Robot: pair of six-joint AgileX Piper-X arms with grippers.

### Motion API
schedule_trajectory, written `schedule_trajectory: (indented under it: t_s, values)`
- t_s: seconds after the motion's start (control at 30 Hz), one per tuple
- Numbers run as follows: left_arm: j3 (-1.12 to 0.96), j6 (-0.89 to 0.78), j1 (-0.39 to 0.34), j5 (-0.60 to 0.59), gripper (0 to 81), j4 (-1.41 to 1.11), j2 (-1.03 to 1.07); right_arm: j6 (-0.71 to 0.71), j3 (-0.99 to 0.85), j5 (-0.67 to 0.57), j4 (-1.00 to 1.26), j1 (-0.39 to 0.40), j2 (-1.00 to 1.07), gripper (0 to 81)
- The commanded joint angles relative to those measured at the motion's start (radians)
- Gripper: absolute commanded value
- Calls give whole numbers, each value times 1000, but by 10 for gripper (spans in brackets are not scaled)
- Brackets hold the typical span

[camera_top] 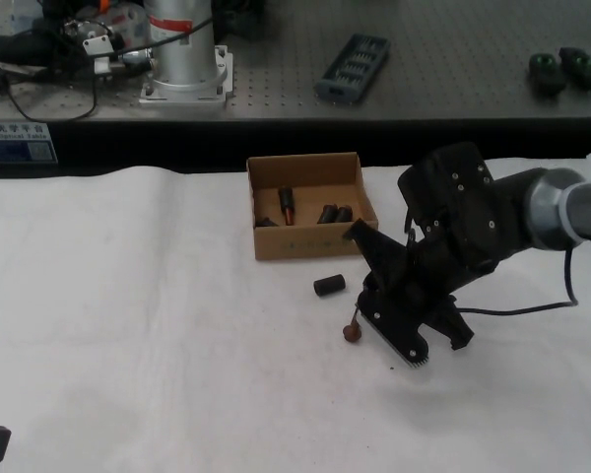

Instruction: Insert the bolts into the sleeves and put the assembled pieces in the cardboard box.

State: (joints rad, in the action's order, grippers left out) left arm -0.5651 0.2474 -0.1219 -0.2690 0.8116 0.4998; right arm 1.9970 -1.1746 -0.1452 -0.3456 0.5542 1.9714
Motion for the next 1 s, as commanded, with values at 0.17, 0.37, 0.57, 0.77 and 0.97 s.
schedule_trajectory:
  t_s: [0.17,0.37,0.57,0.77,0.97]
  values:
    - [-3,-4,2,4,407,-6,-12,9,-9,-7,7,-5,8,199]
    - [-3,-3,2,4,407,-6,-12,9,-9,-41,7,2,8,199]
    - [-3,-3,2,4,407,-6,-12,9,-9,-49,-33,25,8,199]
    - [-3,-3,2,4,407,-6,-12,13,-9,-51,-97,30,8,199]
    - [-3,-3,2,4,407,-6,-12,23,-9,-51,-108,30,8,176]
